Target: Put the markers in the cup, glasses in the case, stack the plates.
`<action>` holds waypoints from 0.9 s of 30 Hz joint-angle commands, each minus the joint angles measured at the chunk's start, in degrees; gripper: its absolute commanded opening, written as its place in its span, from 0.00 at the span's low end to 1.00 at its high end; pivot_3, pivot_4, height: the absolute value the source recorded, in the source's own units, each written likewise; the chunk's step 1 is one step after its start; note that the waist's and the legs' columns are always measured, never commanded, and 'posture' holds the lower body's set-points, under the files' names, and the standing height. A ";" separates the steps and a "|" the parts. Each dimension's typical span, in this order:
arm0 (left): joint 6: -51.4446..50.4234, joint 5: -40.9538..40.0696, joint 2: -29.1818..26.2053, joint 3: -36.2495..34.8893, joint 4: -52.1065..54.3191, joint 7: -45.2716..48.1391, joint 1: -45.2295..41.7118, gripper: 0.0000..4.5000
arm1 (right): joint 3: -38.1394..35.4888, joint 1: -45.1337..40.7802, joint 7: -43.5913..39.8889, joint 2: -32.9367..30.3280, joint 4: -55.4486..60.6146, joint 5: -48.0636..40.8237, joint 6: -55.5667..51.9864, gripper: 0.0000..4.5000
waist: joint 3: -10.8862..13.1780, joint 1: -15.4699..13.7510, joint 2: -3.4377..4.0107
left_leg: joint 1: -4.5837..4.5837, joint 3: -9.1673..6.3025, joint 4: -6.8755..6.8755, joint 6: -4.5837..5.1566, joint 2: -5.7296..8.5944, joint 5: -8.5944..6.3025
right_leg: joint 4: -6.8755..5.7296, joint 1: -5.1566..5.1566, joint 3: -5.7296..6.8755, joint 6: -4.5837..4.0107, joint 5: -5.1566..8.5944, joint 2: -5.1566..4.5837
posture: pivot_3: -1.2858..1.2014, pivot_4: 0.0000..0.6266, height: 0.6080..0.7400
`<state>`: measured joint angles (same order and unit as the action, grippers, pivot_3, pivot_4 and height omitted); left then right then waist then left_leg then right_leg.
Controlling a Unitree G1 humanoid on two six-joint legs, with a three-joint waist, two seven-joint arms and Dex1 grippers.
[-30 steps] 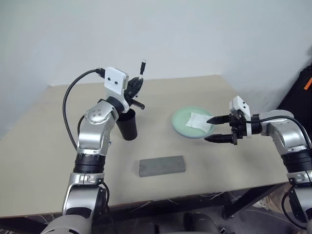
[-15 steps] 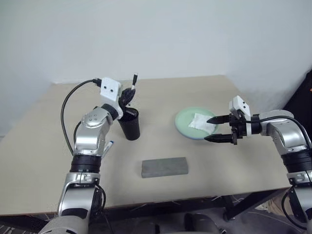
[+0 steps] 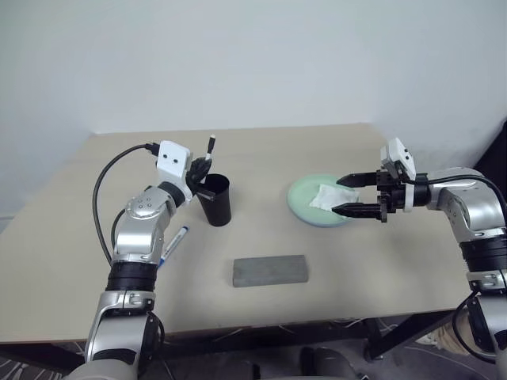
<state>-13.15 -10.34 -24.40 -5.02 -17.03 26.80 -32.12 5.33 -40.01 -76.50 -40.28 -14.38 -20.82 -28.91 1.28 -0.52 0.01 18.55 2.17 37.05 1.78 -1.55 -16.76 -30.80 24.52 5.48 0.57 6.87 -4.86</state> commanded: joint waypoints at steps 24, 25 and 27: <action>1.83 0.82 1.69 0.00 0.46 0.62 1.32 0.13 | -1.97 -0.89 0.72 -0.61 2.88 -2.01 -0.63 1.00 | 0.00 0.00 0.00 | 0.00 0.00 -0.03 0.08 -0.01 0.05 | 0.01 0.00 0.02 0.00 0.00 0.00 | 0.52 0.00 0.90; 1.85 0.84 1.67 -0.02 0.45 0.65 1.33 0.19 | -1.97 -0.89 0.73 -0.61 2.88 -2.01 -0.65 1.00 | 0.00 0.00 0.00 | 0.00 -0.01 -0.03 0.08 -0.01 0.05 | 0.01 0.00 0.02 0.00 0.00 0.00 | 0.52 0.00 0.90; 2.07 0.88 1.55 -0.07 0.60 0.88 1.44 0.33 | -1.97 -0.82 0.74 -0.66 2.89 -1.98 -0.65 1.00 | 0.00 0.00 0.00 | 0.00 -0.01 -0.03 0.09 -0.01 0.05 | 0.00 0.00 0.02 0.00 0.00 0.00 | 0.52 0.00 0.90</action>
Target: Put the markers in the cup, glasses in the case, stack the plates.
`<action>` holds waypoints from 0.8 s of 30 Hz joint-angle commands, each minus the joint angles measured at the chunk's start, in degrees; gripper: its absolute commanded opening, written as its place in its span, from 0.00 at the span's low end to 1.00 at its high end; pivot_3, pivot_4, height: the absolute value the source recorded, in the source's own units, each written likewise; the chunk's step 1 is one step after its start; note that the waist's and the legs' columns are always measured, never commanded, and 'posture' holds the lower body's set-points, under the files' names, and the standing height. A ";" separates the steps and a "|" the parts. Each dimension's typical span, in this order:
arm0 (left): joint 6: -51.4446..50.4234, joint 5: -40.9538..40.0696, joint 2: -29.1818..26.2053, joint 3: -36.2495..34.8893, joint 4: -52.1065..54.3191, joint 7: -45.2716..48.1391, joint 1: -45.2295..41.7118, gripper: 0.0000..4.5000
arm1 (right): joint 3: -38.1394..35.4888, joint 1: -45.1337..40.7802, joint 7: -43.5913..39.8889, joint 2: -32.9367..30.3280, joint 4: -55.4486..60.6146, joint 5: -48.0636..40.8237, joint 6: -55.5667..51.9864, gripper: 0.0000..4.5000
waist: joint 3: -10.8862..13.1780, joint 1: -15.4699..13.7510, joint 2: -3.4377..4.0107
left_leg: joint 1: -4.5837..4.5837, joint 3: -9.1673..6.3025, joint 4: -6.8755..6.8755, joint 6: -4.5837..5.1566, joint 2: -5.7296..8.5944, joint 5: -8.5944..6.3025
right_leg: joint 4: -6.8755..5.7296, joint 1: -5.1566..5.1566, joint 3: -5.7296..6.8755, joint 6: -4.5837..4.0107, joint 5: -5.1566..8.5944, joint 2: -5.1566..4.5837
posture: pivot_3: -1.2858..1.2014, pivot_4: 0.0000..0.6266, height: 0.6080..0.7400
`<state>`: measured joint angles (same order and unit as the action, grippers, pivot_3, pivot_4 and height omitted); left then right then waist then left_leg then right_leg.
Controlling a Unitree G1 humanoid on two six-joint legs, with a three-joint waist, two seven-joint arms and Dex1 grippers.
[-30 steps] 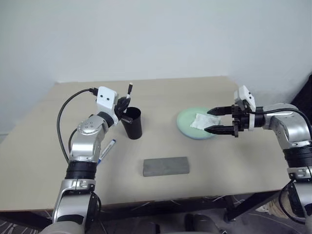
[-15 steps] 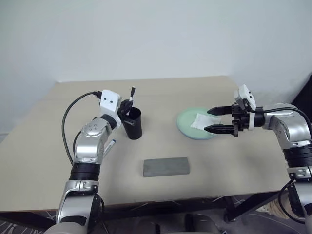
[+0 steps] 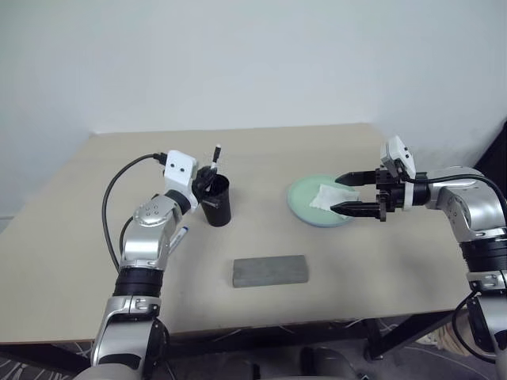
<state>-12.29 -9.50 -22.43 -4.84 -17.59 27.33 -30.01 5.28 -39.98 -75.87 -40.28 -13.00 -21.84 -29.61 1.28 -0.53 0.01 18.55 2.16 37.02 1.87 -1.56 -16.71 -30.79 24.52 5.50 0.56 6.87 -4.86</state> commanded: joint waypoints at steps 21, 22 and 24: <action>-13.46 -14.55 -9.75 -7.06 17.58 13.88 4.50 0.80 | -1.71 -0.85 -0.07 -1.07 1.16 -0.60 -0.05 1.00 | 0.02 0.22 0.04 | -0.04 0.02 -0.08 -0.12 -0.06 -0.07 | 0.01 0.03 0.04 -0.04 0.03 0.00 | 0.52 0.00 0.90; -14.86 -14.82 -11.63 -7.26 18.67 14.87 5.80 0.80 | -1.69 -0.84 -0.08 -1.08 1.10 -0.58 -0.04 1.00 | 0.02 0.24 0.05 | -0.05 0.02 -0.08 -0.12 -0.06 -0.07 | 0.01 0.03 0.05 -0.08 0.06 0.00 | 0.52 0.00 0.90; -16.74 -15.10 -14.30 -7.29 19.85 16.27 7.70 0.80 | -1.66 -0.84 -0.08 -1.09 1.04 -0.58 -0.07 1.00 | 0.03 0.29 0.08 | -0.06 0.03 -0.08 -0.12 -0.06 -0.07 | 0.01 0.03 0.05 -0.13 0.09 0.00 | 0.52 0.00 0.90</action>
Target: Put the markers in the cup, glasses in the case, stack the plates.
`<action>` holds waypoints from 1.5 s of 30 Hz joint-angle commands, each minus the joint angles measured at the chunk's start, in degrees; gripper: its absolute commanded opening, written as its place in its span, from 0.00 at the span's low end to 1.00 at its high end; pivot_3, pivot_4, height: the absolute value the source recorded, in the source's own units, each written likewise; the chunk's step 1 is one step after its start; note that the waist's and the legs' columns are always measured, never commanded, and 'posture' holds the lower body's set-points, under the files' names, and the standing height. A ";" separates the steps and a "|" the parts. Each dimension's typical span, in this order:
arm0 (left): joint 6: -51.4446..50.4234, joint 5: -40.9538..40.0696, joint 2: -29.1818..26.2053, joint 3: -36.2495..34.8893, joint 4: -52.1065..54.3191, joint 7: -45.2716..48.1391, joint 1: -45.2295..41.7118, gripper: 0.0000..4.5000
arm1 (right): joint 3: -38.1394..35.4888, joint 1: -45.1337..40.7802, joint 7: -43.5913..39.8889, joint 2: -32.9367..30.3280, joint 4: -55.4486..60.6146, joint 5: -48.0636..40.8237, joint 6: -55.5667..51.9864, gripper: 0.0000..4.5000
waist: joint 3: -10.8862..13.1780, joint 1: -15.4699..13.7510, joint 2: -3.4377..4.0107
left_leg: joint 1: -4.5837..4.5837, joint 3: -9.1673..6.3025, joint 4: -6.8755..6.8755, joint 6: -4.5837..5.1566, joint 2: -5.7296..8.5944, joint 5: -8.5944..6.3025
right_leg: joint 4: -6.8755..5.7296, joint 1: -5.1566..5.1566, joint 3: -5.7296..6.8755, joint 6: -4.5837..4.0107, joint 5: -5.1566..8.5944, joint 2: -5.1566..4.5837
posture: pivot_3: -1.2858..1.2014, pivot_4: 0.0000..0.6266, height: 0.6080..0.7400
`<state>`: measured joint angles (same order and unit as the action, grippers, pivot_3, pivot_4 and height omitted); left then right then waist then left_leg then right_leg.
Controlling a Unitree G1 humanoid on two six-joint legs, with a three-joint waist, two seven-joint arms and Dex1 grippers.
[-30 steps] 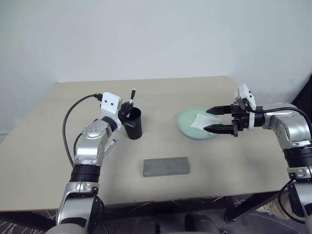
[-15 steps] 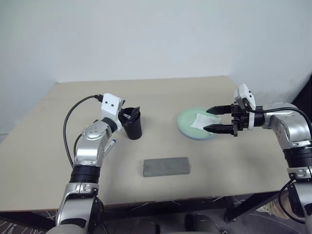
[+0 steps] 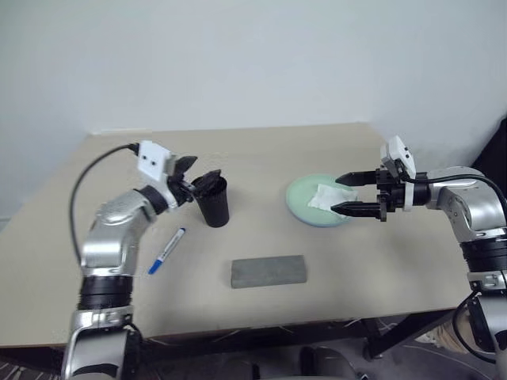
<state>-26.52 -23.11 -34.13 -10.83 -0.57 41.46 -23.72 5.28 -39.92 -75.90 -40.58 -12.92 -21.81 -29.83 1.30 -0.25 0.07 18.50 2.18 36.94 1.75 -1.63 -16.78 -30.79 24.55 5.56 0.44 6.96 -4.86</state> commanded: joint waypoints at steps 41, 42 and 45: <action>-35.92 15.40 -3.80 17.03 -17.31 -10.53 -9.18 0.22 | -1.44 -0.66 0.82 0.28 1.15 -0.66 0.03 1.00 | 0.03 -0.18 0.01 | 0.04 -0.02 -0.05 -0.01 -0.01 0.00 | -0.01 0.00 -0.02 0.09 -0.03 -0.03 | 0.52 0.00 0.90; -35.95 15.48 -3.77 17.02 -17.32 -10.51 -9.13 0.14 | -1.43 -0.66 0.81 0.29 1.14 -0.64 0.06 1.00 | 0.03 -0.19 0.01 | 0.04 -0.02 -0.05 -0.01 -0.02 0.00 | -0.01 0.00 -0.01 0.09 -0.03 -0.03 | 0.52 0.00 0.90; -35.60 16.25 -4.31 18.19 -16.66 -9.94 -8.22 0.03 | -1.35 -0.75 0.75 0.31 1.03 -0.57 0.16 1.00 | 0.03 -0.20 0.02 | 0.04 -0.02 -0.05 -0.01 -0.02 0.00 | -0.02 0.00 -0.02 0.08 -0.02 -0.03 | 0.52 0.00 0.90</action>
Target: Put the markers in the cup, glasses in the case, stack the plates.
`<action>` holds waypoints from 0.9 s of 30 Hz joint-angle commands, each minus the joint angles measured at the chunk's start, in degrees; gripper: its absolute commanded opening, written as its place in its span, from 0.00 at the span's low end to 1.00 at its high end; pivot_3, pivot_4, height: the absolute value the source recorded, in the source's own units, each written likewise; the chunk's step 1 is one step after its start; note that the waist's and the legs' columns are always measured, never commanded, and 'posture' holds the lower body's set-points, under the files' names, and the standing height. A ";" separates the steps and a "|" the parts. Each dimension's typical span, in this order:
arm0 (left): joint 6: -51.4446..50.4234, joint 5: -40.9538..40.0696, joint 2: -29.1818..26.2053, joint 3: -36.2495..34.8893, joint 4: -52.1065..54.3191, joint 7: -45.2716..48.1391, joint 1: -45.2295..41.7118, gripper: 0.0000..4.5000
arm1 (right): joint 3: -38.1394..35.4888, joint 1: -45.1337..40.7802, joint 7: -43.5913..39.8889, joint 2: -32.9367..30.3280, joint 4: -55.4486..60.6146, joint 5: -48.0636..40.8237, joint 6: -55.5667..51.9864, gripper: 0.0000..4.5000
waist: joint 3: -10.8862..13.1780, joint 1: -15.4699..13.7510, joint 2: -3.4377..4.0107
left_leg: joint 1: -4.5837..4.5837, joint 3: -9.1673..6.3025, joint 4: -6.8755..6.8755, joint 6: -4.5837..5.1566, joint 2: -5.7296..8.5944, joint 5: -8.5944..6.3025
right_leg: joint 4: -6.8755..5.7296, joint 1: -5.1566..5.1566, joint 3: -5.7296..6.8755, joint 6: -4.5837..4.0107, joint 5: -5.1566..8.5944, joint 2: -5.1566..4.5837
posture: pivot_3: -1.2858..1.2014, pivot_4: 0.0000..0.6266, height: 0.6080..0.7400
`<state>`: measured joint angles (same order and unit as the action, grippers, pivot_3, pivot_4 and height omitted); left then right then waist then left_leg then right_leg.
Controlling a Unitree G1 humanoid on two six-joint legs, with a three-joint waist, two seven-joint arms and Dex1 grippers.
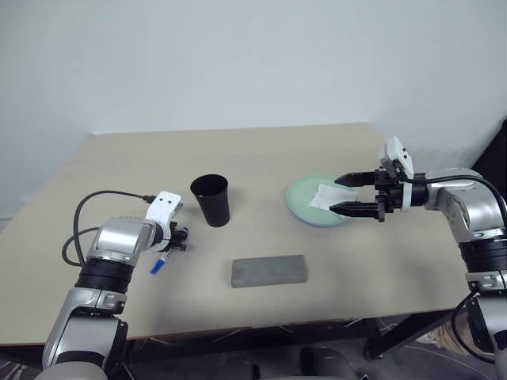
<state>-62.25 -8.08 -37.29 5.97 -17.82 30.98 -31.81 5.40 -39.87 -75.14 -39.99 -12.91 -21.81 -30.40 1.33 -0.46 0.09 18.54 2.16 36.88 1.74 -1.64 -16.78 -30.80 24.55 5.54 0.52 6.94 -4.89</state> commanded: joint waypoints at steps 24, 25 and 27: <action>17.21 -10.58 2.66 -17.42 3.71 4.00 -16.93 0.03 | -1.24 -1.44 -0.31 -0.35 0.79 -0.40 1.06 1.00 | 0.05 -0.04 -0.10 | 0.08 -0.08 0.05 0.01 0.08 0.02 | -0.03 -0.06 -0.09 0.05 -0.06 -0.01 | 0.52 0.00 0.90; 19.25 -10.21 3.46 -17.24 3.38 3.48 -17.32 0.03 | -1.23 -1.44 -0.29 -0.31 0.86 -0.42 1.04 1.00 | 0.05 -0.04 -0.10 | 0.09 -0.07 0.04 0.04 0.09 0.03 | -0.03 -0.06 -0.11 0.05 -0.07 -0.01 | 0.52 0.00 0.90; 22.54 -9.85 5.36 -17.09 2.49 2.24 -18.07 0.03 | -1.21 -1.45 -0.24 -0.24 0.92 -0.45 1.02 1.00 | 0.05 -0.04 -0.10 | 0.10 -0.05 0.00 0.15 0.09 0.09 | -0.04 -0.09 -0.13 0.05 -0.07 -0.01 | 0.52 0.00 0.90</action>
<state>-43.29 -17.88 -32.24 -9.88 -16.34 34.15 -47.52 5.43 -39.88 -75.22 -40.02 -12.92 -21.79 -30.02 1.37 -0.49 -0.02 18.63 2.10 36.87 1.89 -1.55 -16.69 -30.83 24.44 5.41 0.56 6.87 -4.89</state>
